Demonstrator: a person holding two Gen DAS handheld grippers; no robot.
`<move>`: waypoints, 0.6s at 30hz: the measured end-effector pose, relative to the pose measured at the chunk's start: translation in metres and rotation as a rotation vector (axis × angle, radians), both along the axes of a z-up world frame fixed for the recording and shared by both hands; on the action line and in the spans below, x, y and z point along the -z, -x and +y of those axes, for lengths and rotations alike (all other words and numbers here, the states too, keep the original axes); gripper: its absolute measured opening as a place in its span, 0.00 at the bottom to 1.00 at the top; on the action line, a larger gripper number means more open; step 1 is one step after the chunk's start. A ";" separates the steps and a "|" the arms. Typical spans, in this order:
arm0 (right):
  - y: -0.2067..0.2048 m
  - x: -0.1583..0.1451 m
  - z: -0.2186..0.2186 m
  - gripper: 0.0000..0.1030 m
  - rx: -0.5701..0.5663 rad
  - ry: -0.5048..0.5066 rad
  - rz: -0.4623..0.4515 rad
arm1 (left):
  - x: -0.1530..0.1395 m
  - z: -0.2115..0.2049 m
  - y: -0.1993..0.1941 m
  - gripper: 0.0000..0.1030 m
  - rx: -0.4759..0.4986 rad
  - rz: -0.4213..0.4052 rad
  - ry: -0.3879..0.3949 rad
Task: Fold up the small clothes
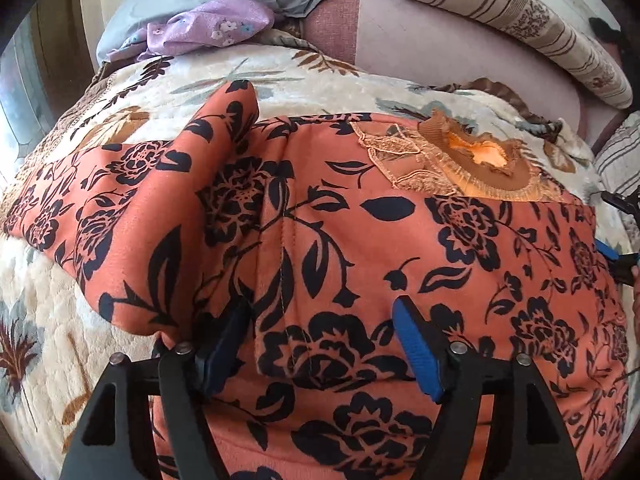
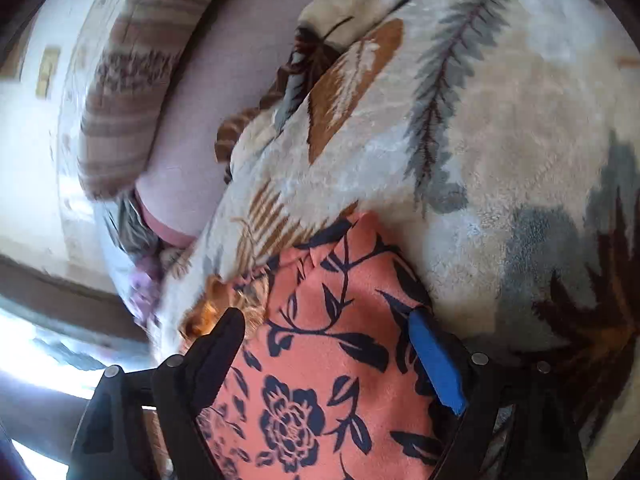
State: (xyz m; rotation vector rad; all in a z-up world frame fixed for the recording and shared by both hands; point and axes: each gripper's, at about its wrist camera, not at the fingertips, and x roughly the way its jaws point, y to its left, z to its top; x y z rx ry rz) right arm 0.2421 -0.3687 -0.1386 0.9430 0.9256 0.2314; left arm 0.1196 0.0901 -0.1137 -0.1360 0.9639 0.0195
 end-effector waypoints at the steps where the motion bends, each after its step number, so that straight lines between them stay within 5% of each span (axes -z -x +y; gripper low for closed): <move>1: 0.006 -0.012 0.005 0.84 -0.007 0.055 -0.016 | -0.007 0.008 0.007 0.73 -0.004 -0.029 0.033; 6: 0.083 -0.055 0.052 0.84 -0.113 0.301 -0.182 | -0.033 0.086 0.043 0.73 -0.147 -0.150 0.271; 11: 0.142 -0.037 0.112 0.85 -0.213 0.557 -0.262 | -0.026 0.196 0.074 0.73 -0.477 -0.189 0.555; 15: 0.141 -0.016 0.117 0.87 -0.235 0.583 -0.201 | -0.008 0.262 0.081 0.73 -0.621 -0.183 0.763; 18: 0.140 -0.012 0.115 0.93 -0.251 0.540 -0.207 | 0.006 0.293 0.073 0.73 -0.682 -0.185 0.847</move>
